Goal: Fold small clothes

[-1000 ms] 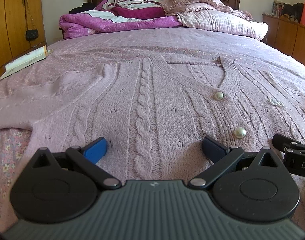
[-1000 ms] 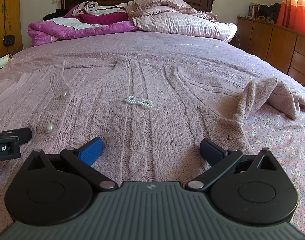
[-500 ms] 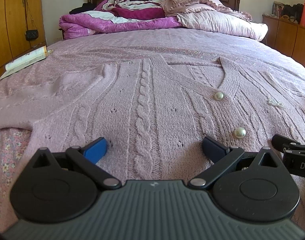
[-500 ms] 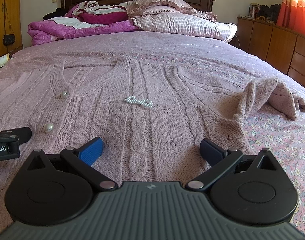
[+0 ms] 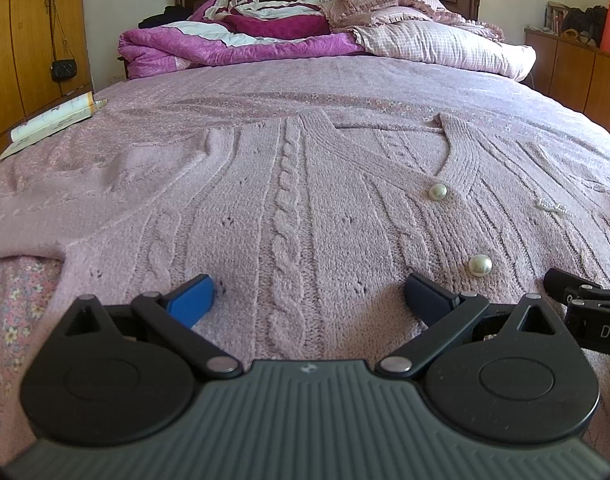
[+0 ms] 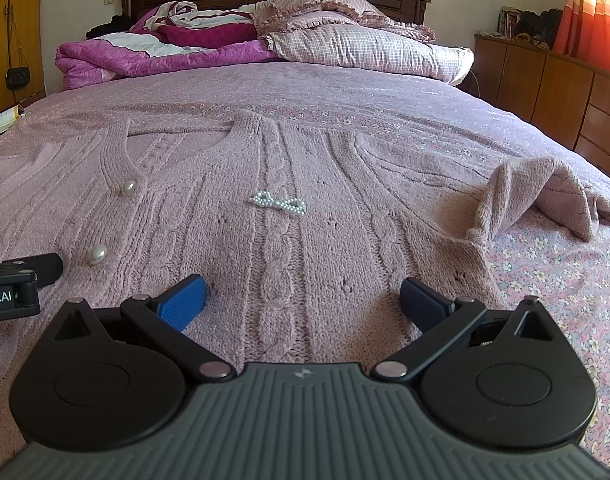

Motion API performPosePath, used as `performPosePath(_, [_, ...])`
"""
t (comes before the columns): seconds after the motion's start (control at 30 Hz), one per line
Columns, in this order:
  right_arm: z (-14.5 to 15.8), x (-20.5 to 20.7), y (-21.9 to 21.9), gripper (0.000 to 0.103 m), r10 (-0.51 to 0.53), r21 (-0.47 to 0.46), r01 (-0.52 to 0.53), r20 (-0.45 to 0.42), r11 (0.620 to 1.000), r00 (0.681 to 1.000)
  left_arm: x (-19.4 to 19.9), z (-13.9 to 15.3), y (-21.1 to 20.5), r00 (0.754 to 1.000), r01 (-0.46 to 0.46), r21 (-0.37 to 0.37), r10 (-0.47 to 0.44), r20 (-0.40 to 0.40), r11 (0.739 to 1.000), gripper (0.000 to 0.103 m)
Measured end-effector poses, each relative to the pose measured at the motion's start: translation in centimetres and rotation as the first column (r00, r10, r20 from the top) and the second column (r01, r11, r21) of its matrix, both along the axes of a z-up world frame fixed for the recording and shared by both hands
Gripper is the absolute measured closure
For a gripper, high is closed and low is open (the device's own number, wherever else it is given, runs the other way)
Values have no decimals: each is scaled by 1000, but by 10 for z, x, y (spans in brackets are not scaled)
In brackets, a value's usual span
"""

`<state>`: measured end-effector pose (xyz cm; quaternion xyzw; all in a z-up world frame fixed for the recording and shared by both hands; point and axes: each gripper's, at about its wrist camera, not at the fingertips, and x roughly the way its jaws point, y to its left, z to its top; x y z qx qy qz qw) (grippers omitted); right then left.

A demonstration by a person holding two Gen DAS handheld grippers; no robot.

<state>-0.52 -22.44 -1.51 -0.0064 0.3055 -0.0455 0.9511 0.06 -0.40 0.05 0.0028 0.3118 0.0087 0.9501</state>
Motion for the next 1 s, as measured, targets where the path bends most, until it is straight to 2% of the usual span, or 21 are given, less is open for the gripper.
performPosePath(0.67, [1,6,-1,0,3,16,-3,-21,1000,1000,2,1,0,1000,3,1,-3,-15,1000,0])
performPosePath(0.8, [0,9,-9,0,16,69,-13,-31,998,999,7,4,3,999,17,-2,-17,-48,1000,0])
performPosePath(1.0, [18,-1,-44,0,71,220,-60,-46,974,996,9,15,8,993,26,-39,-31,-115,999,0])
